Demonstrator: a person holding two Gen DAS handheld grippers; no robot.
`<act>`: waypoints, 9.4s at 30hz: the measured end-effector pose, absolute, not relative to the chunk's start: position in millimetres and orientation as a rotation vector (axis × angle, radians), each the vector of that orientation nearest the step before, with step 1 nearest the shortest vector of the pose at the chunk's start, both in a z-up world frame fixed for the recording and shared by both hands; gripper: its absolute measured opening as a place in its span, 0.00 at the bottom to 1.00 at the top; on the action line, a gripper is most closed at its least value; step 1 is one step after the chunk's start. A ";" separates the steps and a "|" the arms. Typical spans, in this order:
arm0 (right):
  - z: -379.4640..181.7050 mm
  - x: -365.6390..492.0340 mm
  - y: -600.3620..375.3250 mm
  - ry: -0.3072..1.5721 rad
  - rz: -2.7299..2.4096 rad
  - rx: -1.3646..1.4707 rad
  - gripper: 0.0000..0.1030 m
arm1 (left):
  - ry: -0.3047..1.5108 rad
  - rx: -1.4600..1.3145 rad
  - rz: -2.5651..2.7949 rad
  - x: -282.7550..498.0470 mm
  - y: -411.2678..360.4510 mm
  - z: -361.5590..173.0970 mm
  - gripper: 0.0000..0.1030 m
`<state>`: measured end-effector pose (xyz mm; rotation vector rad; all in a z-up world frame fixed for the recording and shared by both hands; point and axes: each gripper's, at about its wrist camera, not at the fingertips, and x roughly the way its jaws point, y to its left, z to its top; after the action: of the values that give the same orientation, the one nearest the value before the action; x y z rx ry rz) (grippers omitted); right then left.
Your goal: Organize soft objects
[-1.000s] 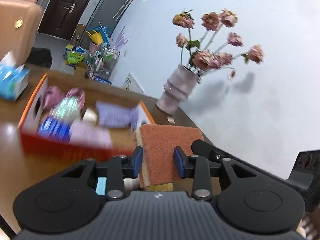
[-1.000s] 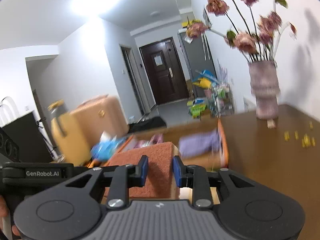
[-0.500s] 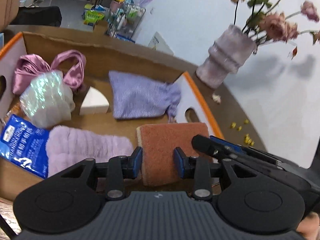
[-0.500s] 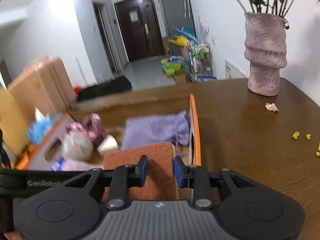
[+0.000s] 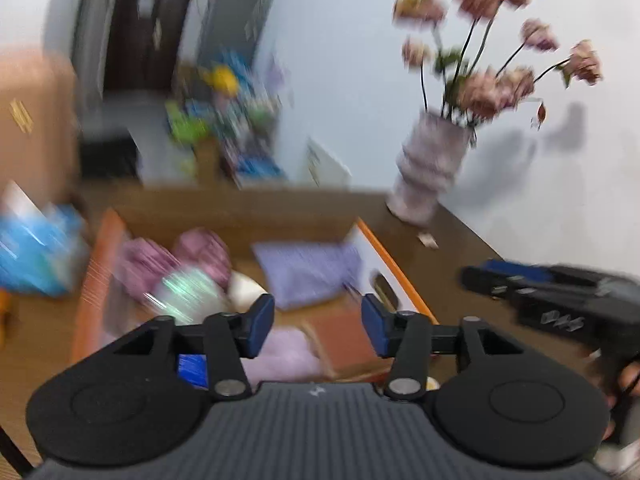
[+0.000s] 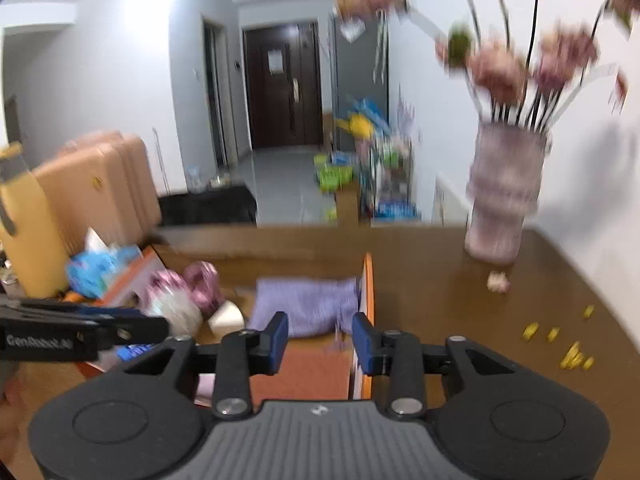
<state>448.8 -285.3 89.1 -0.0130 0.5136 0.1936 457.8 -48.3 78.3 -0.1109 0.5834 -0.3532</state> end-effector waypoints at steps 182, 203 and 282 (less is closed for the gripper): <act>-25.3 179.8 -271.1 0.387 0.241 0.035 0.95 | 0.385 -0.006 -0.131 194.9 12.4 -3.2 1.00; -57.2 381.7 -296.0 0.601 0.269 0.040 0.49 | 0.528 0.152 -0.608 416.6 -96.1 -54.4 0.59; 90.4 535.5 -286.7 0.692 0.185 0.061 0.65 | 0.587 -0.056 -0.341 537.5 -33.9 70.6 0.55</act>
<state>535.5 -286.7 90.4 0.0609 0.6922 0.1849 537.5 -33.9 70.6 -0.0555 0.5867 -0.3409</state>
